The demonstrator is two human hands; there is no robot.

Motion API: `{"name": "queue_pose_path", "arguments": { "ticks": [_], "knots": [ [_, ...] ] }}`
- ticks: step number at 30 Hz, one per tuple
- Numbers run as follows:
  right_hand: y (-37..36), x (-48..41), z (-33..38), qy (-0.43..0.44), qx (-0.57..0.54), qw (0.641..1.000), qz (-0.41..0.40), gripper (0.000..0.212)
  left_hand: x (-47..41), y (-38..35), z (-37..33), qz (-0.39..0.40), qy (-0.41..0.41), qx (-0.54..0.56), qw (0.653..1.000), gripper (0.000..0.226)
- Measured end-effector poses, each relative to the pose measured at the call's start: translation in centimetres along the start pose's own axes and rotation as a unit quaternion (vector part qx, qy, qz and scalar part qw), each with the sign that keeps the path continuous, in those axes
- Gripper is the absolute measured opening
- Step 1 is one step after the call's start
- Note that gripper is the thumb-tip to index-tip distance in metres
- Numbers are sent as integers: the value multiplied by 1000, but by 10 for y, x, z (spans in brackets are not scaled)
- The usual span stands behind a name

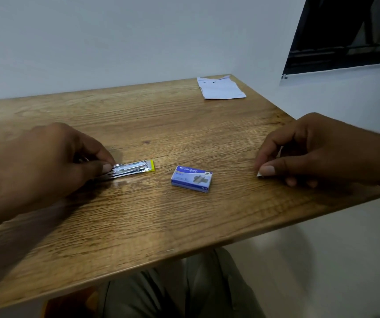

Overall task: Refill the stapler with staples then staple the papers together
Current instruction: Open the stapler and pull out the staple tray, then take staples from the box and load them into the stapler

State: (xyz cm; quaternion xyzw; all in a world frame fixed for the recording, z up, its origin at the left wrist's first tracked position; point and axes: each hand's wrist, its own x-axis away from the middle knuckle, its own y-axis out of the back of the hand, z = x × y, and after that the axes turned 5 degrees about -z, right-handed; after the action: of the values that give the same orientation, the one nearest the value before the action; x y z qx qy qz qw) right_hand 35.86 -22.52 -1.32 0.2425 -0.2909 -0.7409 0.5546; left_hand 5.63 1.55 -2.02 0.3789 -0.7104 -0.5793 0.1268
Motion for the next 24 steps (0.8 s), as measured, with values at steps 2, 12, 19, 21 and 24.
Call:
{"name": "queue_pose_path", "arguments": {
  "ticks": [2,12,19,21,24],
  "knots": [
    [-1,0,-1,4,-1,1000,-4,9,0,-1,3,-1,1,14,1000,24],
    [6,-2,8,23,-12,999,-34,22,7,5,-15,-73,-82,102,989,33],
    [-22,-26,51,78,26,996,19,34,10,-12,-71,43,-238,5,970,55],
    [-33,-30,59,70,79,994,32,46,4,-16,-74,65,-233,14,970,53],
    [-45,-34,63,55,146,987,40,56,1,-21,-72,69,-224,28,972,44]
  ]
}}
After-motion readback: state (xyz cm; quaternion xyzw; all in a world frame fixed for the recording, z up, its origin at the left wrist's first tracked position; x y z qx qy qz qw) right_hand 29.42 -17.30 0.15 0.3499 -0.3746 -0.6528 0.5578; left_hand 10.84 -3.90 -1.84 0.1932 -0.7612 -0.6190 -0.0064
